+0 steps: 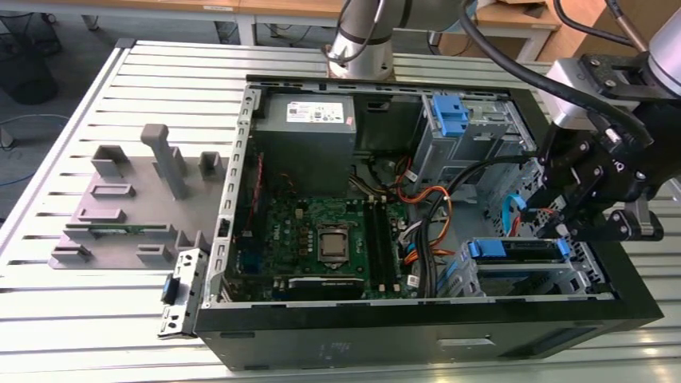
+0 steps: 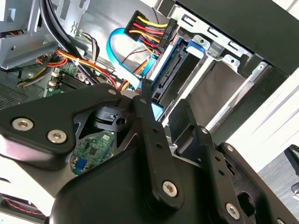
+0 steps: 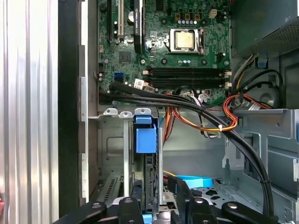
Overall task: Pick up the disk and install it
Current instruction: 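Insert the first disk wire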
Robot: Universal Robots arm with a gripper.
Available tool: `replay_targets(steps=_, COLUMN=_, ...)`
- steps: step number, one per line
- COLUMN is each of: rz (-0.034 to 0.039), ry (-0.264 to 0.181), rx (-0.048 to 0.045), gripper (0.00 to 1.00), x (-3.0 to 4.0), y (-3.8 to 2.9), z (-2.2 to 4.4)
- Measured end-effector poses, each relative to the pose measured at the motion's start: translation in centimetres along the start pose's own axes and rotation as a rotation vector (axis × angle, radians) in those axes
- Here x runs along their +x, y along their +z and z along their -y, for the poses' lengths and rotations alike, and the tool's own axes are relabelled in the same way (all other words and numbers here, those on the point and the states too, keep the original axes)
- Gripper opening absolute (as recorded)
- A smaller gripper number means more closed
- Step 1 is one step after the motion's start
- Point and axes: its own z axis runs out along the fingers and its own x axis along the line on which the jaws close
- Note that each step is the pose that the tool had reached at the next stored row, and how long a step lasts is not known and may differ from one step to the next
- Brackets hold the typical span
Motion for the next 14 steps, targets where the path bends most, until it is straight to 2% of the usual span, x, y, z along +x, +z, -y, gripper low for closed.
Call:
replay_targets(steps=12, rz=0.0001, ry=0.000, rx=0.0000, gripper=0.42, x=-1.46, y=0.79, z=-0.01)
replay_targets(steps=14, rz=-0.0037, ry=0.000, rx=0.0001, gripper=0.42, x=-1.47, y=0.89, z=-0.01)
